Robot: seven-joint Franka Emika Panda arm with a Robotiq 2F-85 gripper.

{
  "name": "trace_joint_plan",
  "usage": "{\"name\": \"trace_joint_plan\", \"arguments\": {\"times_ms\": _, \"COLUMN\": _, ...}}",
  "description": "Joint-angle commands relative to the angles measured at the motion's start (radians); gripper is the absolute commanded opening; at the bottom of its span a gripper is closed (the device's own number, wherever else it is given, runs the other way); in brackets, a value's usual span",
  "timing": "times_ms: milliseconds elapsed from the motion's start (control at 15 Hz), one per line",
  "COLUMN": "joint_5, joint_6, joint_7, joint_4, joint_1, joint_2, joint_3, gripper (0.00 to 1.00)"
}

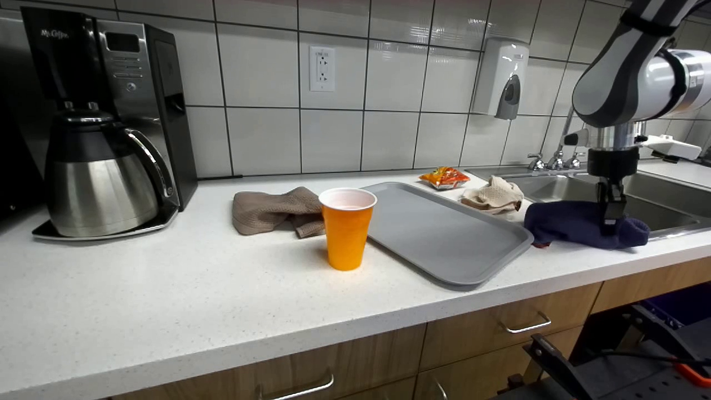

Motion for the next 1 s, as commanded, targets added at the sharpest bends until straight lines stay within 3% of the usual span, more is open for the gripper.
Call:
{"name": "trace_joint_plan", "arguments": {"times_ms": 0, "joint_5": -0.078, "joint_6": 0.029, "joint_7": 0.016, "joint_4": -0.049, "joint_1": -0.008, "joint_2": -0.098, "joint_3": -0.018, "gripper": 0.02}}
{"name": "trace_joint_plan", "arguments": {"times_ms": 933, "joint_5": -0.130, "joint_6": 0.199, "joint_7": 0.017, "joint_4": -0.137, "joint_1": 0.003, "joint_2": -0.298, "joint_3": -0.014, "gripper": 0.02}}
